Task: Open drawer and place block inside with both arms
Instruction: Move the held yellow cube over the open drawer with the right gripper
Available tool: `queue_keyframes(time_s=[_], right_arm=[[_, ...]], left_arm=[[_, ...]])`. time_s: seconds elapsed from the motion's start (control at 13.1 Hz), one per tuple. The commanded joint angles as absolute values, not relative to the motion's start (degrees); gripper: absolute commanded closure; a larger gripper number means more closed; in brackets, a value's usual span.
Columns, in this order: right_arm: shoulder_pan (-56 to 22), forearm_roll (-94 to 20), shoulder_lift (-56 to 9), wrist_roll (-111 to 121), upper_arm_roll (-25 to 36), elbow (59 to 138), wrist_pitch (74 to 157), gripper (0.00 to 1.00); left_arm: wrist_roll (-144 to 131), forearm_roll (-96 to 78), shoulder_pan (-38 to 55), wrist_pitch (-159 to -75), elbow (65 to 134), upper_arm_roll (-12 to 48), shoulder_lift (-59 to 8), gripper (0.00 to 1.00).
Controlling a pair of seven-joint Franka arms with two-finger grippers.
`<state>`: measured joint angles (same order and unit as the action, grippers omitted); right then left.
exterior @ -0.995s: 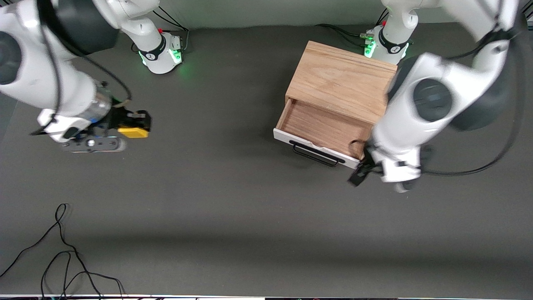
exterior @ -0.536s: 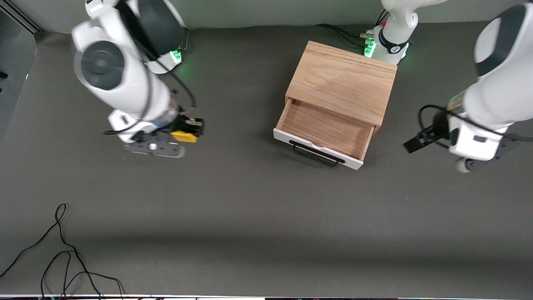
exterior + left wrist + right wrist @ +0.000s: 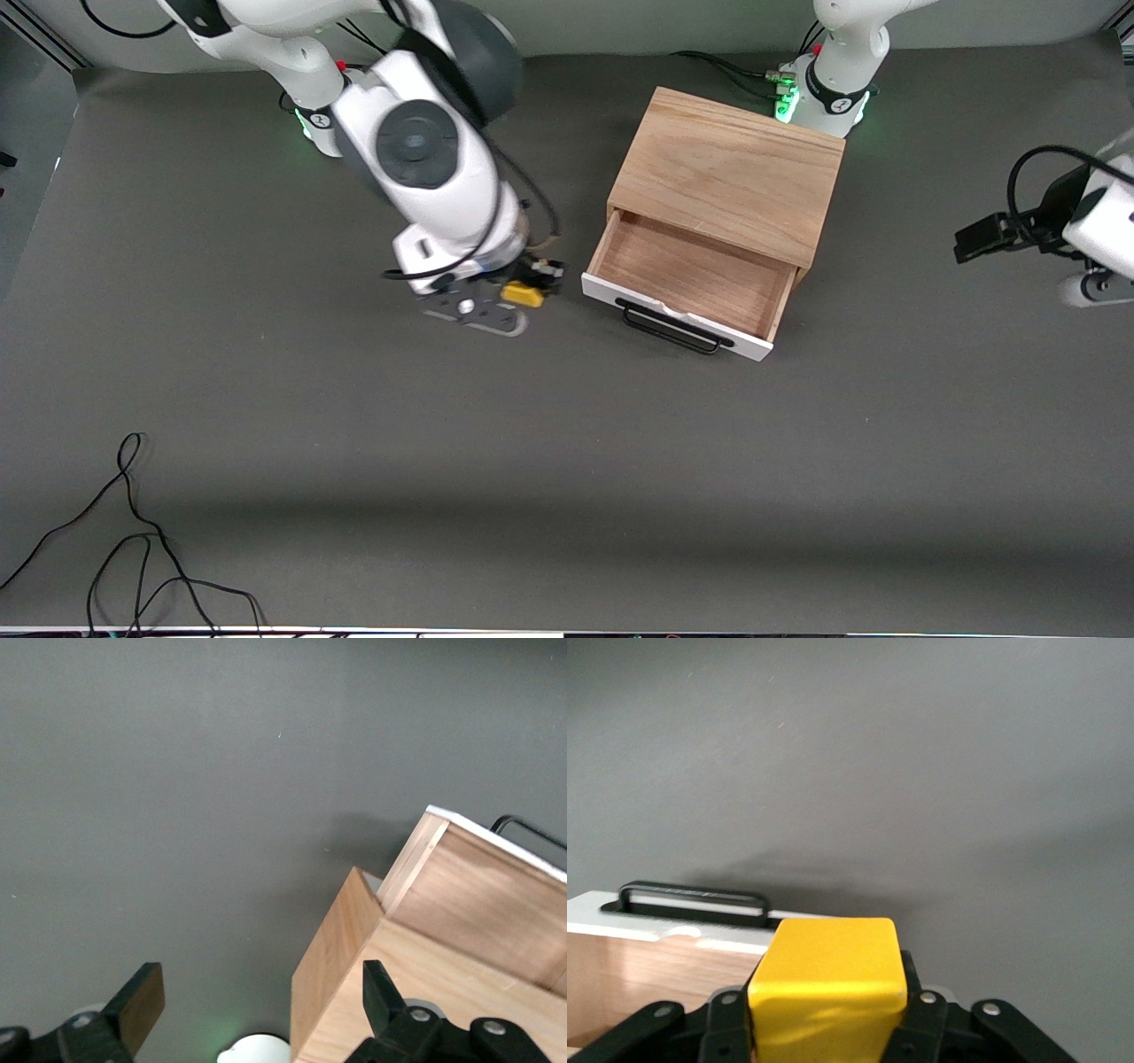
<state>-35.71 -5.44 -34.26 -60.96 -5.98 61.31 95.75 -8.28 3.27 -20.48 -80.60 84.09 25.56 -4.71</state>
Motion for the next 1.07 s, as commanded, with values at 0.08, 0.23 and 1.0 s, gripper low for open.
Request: queue_keyframes(time_s=[0.08, 0.23, 1.0], right_arm=[[-41.4, -6.1, -39.7, -70.5, -5.7, 58.0, 100.1, 1.00], [-43.7, -6.0, -41.1, -73.3, -5.5, 57.9, 101.2, 1.00], [-50.0, -2.3, -51.1, -81.6, -5.0, 57.1, 107.3, 1.00]], left_arm=[[-2.3, 2.2, -21.1, -85.5, 93.3, 23.7, 2.8, 0.00], [-1.1, 2.2, -20.9, -88.3, 96.6, 23.0, 4.6, 0.00], [-1.0, 0.6, -19.7, -90.0, 94.3, 22.6, 2.7, 0.00]])
